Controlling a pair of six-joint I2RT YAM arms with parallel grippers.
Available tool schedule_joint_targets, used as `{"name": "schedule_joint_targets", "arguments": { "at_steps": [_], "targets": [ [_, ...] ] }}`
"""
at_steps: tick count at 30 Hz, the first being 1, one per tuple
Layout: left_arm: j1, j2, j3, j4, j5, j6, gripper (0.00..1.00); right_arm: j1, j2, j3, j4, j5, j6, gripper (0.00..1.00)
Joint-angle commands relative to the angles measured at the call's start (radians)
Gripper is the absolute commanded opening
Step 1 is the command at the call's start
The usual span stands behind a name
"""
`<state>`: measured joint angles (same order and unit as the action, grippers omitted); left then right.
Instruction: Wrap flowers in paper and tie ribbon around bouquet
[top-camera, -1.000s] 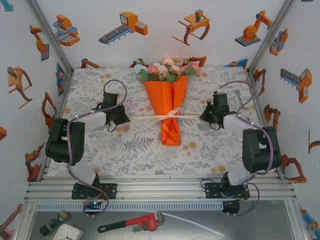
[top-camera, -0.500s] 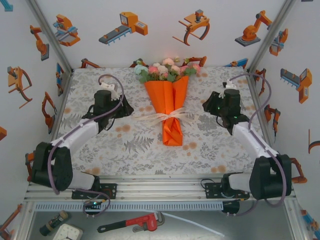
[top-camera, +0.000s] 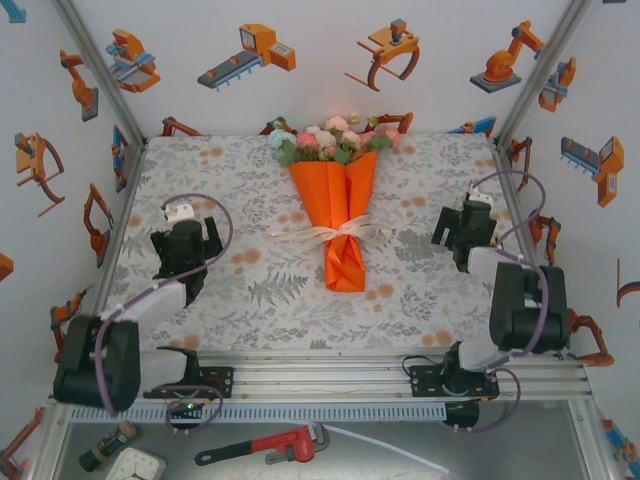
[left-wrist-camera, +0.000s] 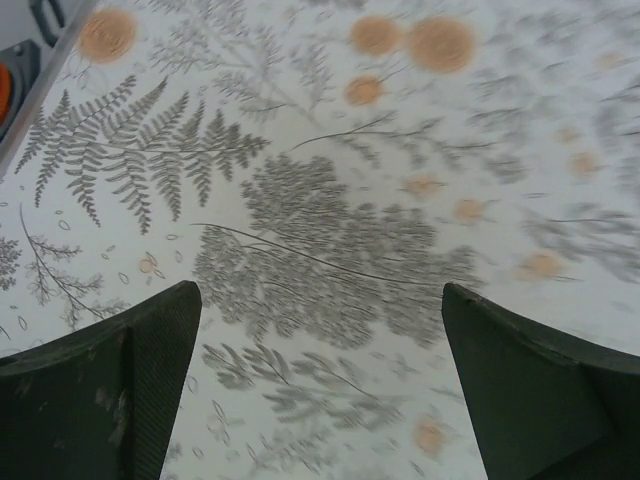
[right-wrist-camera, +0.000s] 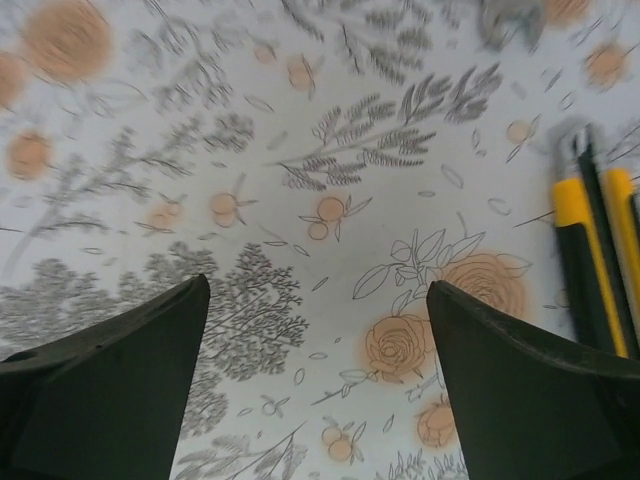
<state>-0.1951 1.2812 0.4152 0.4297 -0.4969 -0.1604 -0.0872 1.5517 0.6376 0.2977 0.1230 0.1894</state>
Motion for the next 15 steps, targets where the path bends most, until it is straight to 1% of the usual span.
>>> {"name": "schedule_joint_targets", "arguments": {
  "at_steps": [1,2,3,4,5,6,7,9,11,13,15],
  "targets": [
    [0.038,0.132,-0.012,0.345,0.098,0.172,0.97,-0.008,0.017,0.016,0.133,-0.117,-0.054,0.99],
    [0.058,0.166,0.020,0.299,0.135,0.159,0.97,-0.006,-0.005,-0.030,0.188,-0.134,-0.069,0.99],
    [0.082,0.195,0.025,0.305,0.170,0.139,0.97,0.001,-0.019,-0.080,0.268,-0.146,-0.084,0.99],
    [0.126,0.250,-0.012,0.434,0.262,0.123,0.97,0.012,-0.037,-0.131,0.337,-0.123,-0.090,0.99],
    [0.162,0.269,-0.037,0.480,0.304,0.088,0.97,0.014,-0.043,-0.177,0.410,-0.116,-0.088,0.99],
    [0.181,0.267,-0.049,0.497,0.349,0.078,0.97,0.014,-0.032,-0.221,0.484,-0.116,-0.089,0.99],
    [0.183,0.254,-0.043,0.458,0.364,0.080,0.97,0.019,0.009,-0.270,0.643,-0.134,-0.097,0.99],
    [0.185,0.264,-0.041,0.475,0.374,0.085,0.97,0.024,-0.006,-0.266,0.601,-0.113,-0.097,0.99],
    [0.177,0.257,-0.024,0.428,0.346,0.085,0.97,0.024,-0.008,-0.253,0.571,-0.110,-0.099,0.99],
    [0.163,0.264,-0.025,0.449,0.324,0.096,0.97,0.023,-0.008,-0.265,0.597,-0.123,-0.103,0.99],
    [0.154,0.260,-0.019,0.425,0.317,0.104,0.97,0.023,-0.005,-0.256,0.591,-0.131,-0.102,0.99]
  ]
}}
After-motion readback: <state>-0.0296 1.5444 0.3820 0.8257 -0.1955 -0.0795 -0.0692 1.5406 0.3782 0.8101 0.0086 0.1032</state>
